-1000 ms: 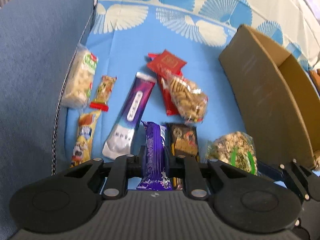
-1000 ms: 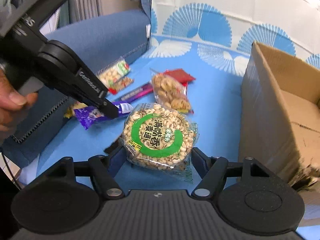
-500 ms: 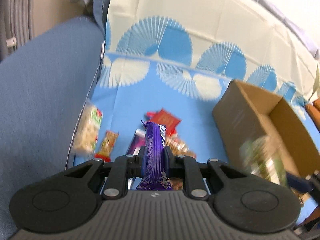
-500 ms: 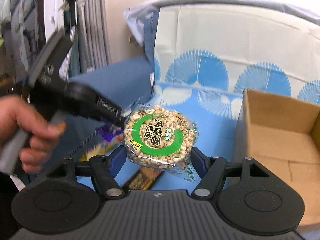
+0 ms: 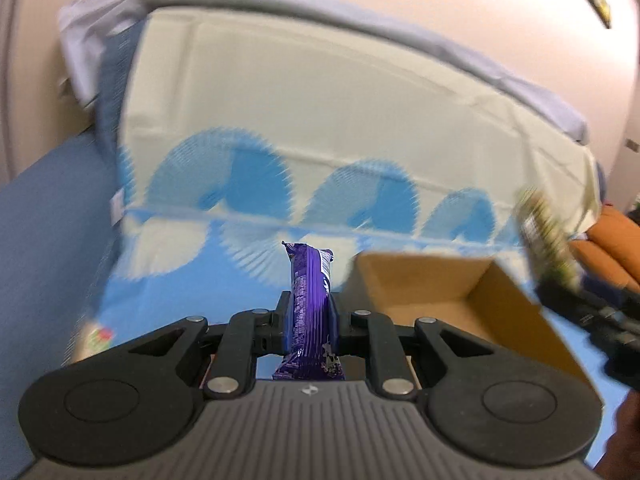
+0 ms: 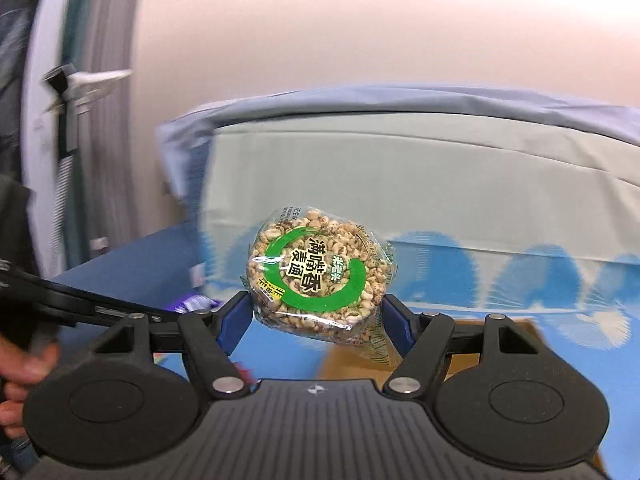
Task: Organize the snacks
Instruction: 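Carry the nut pack with the right tool and drop it into the box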
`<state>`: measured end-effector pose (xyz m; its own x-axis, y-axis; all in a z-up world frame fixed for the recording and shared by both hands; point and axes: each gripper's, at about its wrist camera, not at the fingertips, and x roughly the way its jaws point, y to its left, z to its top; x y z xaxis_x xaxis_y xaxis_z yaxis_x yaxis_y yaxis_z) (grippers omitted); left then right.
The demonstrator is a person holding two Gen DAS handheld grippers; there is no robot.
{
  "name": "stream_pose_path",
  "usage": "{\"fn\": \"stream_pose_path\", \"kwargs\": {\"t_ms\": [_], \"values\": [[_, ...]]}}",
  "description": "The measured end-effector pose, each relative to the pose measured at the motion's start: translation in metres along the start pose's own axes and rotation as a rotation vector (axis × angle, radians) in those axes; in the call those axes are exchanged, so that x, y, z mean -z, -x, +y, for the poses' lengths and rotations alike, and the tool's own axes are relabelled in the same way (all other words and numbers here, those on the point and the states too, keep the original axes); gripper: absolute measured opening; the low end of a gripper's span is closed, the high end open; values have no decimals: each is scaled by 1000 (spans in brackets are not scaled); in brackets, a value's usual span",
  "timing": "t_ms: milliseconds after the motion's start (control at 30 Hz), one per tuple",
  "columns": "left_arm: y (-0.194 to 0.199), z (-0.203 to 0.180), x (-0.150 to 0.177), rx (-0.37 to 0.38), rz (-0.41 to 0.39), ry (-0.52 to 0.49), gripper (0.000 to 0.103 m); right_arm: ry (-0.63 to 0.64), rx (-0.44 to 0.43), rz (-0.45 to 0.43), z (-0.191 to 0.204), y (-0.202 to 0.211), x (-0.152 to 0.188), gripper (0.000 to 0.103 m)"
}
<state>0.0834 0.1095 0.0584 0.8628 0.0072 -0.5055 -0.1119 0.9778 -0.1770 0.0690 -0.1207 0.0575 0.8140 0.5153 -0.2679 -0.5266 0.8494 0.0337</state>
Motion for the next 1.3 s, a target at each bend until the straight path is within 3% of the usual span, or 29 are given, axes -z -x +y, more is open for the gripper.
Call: {"fn": "stream_pose_path", "kwargs": {"t_ms": [133, 233, 467, 667, 1300], "values": [[-13, -36, 7, 95, -65, -23, 19, -59, 117, 40, -44, -1, 20, 72], [-27, -59, 17, 155, -39, -40, 19, -50, 204, 80, -63, -4, 29, 72], [-45, -100, 22, 229, -77, -81, 19, -65, 314, 159, -92, -12, 45, 72], [-45, -104, 32, 252, -53, -79, 19, -97, 330, 204, -95, -18, 48, 72], [-51, -106, 35, 264, -32, -94, 19, -89, 316, 225, -94, -23, 45, 72]]}}
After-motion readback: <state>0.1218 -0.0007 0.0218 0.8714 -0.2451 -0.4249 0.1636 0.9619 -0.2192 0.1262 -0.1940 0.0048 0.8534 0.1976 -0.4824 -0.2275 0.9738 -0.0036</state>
